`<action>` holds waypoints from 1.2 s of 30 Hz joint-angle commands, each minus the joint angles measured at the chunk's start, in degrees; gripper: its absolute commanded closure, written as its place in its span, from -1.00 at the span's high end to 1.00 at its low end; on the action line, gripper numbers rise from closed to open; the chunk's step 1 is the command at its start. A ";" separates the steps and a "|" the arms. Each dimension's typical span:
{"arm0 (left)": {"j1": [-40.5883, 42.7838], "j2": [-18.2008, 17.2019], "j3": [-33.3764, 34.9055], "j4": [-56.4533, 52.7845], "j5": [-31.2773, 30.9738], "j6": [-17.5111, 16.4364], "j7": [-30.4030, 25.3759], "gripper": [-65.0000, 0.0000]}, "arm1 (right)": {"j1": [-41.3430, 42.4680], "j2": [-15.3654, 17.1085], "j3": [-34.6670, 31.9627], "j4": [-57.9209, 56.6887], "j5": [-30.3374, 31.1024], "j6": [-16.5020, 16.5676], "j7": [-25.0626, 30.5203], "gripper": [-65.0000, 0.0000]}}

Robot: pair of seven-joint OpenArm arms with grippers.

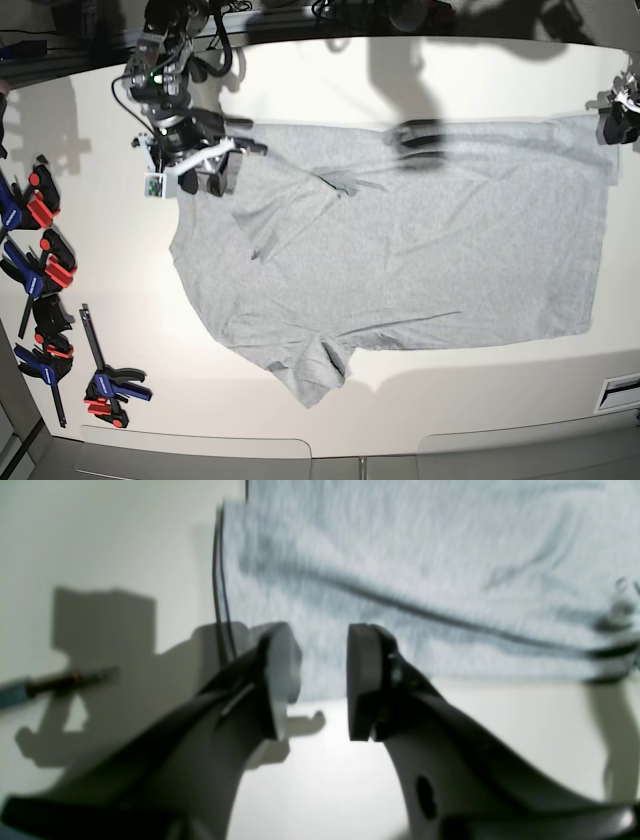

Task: Fold the T-shirt properly
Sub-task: 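Lift the collar edge with both grippers and drag it toward the hem, then swing the right gripper with its corner along the shirt's side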

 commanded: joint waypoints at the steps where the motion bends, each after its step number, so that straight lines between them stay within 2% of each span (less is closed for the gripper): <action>1: -0.35 -1.11 0.96 0.83 -0.44 -0.34 -1.44 -0.52 | -0.35 0.17 -0.13 0.55 0.79 0.79 1.62 -0.40; 6: -3.93 -1.09 10.58 0.81 7.80 0.13 -3.80 -0.52 | -0.98 0.20 -0.11 -3.67 0.13 1.03 6.14 -0.85; 8: -5.60 -1.09 13.62 0.81 11.85 5.95 -6.56 -0.52 | -0.50 0.20 -0.11 -5.92 0.11 1.01 8.92 -1.00; 9: -6.12 -1.11 14.67 0.81 13.62 7.96 -7.34 -0.52 | -0.02 0.20 -0.11 -7.08 0.11 1.03 9.31 -1.00; 11: -6.67 -1.11 15.78 0.83 16.17 9.42 -7.69 -0.59 | 0.94 0.20 -0.11 -9.27 -0.09 1.03 9.22 -1.00; 14: -6.25 -1.07 15.85 0.72 16.52 10.43 -7.61 -0.98 | 2.03 0.35 -0.11 -12.35 -1.90 1.03 9.03 -1.00; 15: -5.88 -1.09 15.85 0.57 16.76 10.58 -7.65 -1.00 | 2.19 0.35 -0.11 -13.22 -3.23 1.03 9.03 -1.00; 21: -2.75 -1.09 15.85 0.20 17.03 10.58 -5.64 -1.00 | 1.55 1.36 -0.11 -15.80 -4.22 1.57 6.19 -1.00; 25: -0.52 -1.09 15.78 0.20 17.03 10.60 -4.66 -1.00 | -1.18 2.10 -0.11 -13.11 -2.49 5.79 6.23 -1.00; 30: 0.61 -1.09 15.74 0.20 17.03 10.80 -2.51 -1.00 | -5.09 3.65 -0.09 -10.45 -3.34 5.95 5.33 -1.00; 36: 3.63 -1.11 15.69 0.20 17.00 10.80 -1.40 -1.00 | -9.20 7.15 -0.04 -10.40 -3.37 5.92 5.14 -1.00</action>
